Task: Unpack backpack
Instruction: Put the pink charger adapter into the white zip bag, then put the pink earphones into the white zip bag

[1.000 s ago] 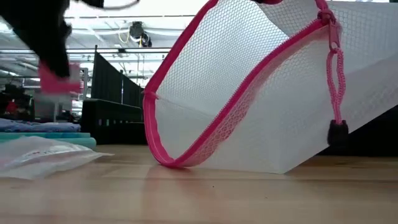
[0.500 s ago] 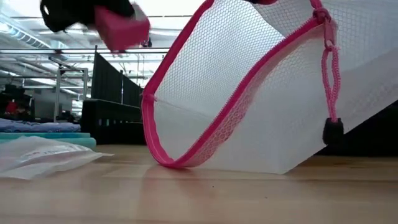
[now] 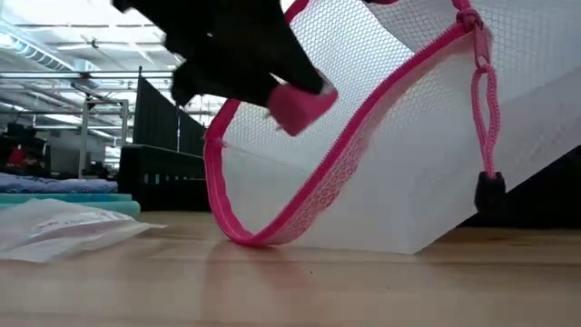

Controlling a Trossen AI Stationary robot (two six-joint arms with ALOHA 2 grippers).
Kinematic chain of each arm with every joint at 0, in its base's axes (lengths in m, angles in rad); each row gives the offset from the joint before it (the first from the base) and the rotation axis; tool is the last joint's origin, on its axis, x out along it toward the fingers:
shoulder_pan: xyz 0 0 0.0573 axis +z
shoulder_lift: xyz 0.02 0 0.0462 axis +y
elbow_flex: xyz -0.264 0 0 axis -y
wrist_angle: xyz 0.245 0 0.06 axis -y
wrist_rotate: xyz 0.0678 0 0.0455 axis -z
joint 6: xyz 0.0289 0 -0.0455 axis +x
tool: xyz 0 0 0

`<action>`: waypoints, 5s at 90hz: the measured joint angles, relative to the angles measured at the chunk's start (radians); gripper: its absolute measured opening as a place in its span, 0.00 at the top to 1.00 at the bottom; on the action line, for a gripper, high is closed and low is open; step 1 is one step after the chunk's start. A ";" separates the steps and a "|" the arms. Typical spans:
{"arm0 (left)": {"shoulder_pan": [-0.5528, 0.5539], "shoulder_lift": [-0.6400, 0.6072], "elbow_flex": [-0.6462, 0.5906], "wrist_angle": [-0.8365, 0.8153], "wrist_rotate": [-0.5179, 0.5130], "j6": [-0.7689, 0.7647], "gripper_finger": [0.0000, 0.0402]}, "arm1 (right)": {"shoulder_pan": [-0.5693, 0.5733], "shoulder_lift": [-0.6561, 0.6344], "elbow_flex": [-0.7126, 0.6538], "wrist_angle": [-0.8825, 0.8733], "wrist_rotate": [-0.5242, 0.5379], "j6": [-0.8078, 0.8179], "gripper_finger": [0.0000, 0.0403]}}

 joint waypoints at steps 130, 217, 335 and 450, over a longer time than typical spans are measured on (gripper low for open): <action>-0.276 -0.141 0.000 -0.615 0.277 -0.429 0.44 | 0.005 0.000 0.000 0.001 -0.027 0.002 1.00; -0.328 0.051 0.002 -0.644 0.327 0.035 0.31 | 0.003 0.000 0.000 0.000 -0.026 0.000 1.00; -0.265 0.084 0.311 -0.806 0.128 0.302 1.00 | 0.003 0.000 0.000 0.003 -0.026 0.001 1.00; 0.031 0.066 0.320 -0.497 -0.041 0.705 0.51 | 0.003 0.000 0.000 0.016 -0.023 -0.020 1.00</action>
